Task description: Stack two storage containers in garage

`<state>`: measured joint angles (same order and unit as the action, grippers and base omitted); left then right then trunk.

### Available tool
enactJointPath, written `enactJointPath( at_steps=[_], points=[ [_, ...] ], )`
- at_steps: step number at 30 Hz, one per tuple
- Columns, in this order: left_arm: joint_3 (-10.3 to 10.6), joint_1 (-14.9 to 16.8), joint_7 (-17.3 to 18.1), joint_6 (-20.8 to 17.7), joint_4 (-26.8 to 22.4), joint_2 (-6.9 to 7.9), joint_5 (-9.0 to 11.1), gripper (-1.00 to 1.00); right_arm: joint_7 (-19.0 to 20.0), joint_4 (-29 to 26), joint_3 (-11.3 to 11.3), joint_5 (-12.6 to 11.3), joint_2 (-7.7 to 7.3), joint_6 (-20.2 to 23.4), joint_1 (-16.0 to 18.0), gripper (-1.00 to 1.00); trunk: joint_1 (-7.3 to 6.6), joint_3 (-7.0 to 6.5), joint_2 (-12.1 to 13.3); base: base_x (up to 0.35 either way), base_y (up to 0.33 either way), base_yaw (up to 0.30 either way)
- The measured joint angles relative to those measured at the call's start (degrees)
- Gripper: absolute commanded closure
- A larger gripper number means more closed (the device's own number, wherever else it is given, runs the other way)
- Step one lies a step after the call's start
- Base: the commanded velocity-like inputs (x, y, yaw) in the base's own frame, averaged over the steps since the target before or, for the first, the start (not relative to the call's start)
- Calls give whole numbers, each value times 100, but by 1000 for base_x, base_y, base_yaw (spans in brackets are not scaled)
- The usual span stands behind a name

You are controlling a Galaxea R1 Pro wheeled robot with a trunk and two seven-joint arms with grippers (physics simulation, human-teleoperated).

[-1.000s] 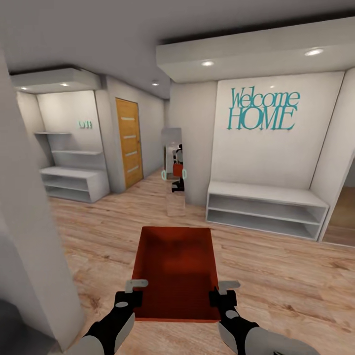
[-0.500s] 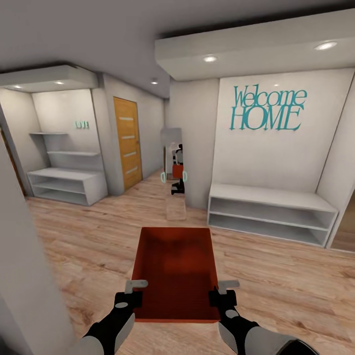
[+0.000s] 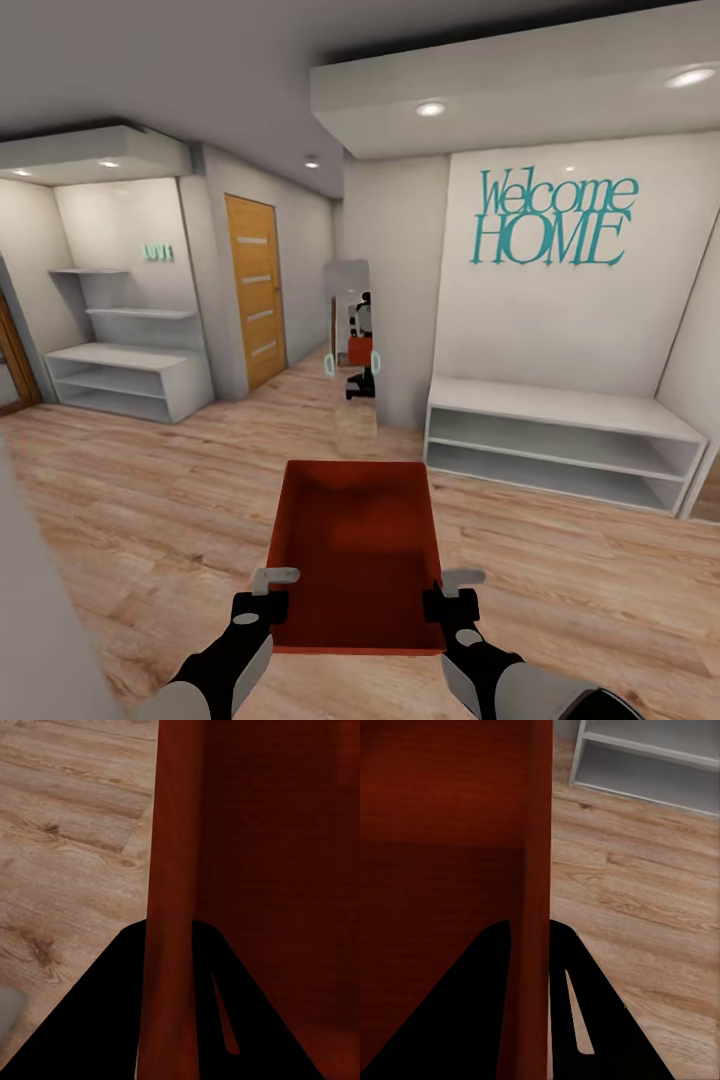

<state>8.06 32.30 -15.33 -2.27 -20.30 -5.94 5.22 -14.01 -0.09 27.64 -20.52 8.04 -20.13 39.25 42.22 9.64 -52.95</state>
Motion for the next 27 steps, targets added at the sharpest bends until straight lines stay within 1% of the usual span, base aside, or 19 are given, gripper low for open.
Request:
enactJointPath(
  at_steps=[6, 9, 13, 25, 27],
  points=[
    [-1, 0, 2, 0, 0, 1, -1, 100, -1, 0, 5, -5, 1, 0, 0, 100, 0, 0, 0, 322, 0, 2],
    [-1, -1, 2, 0, -1, 1, -1, 100, 1, 1, 4, -6, 1, 1, 0, 100, 0, 0, 0, 322, 0, 112],
    [-1, -1, 1, 2, -1, 2, 0, 100, 0, 0, 4, -3, 2, 1, 1, 100, 0, 0, 0, 322, 0, 236],
    [0, -2, -1, 8, -5, 3, 2, 100, -5, -4, -6, 16, 2, 1, 1, 100, 0, 0, 0, 322, 0, 295],
    [0, -2, -2, 6, -5, 2, 1, 100, -5, -4, -6, 14, 2, 1, 1, 100, 0, 0, 0, 322, 0, 160]
  ],
)
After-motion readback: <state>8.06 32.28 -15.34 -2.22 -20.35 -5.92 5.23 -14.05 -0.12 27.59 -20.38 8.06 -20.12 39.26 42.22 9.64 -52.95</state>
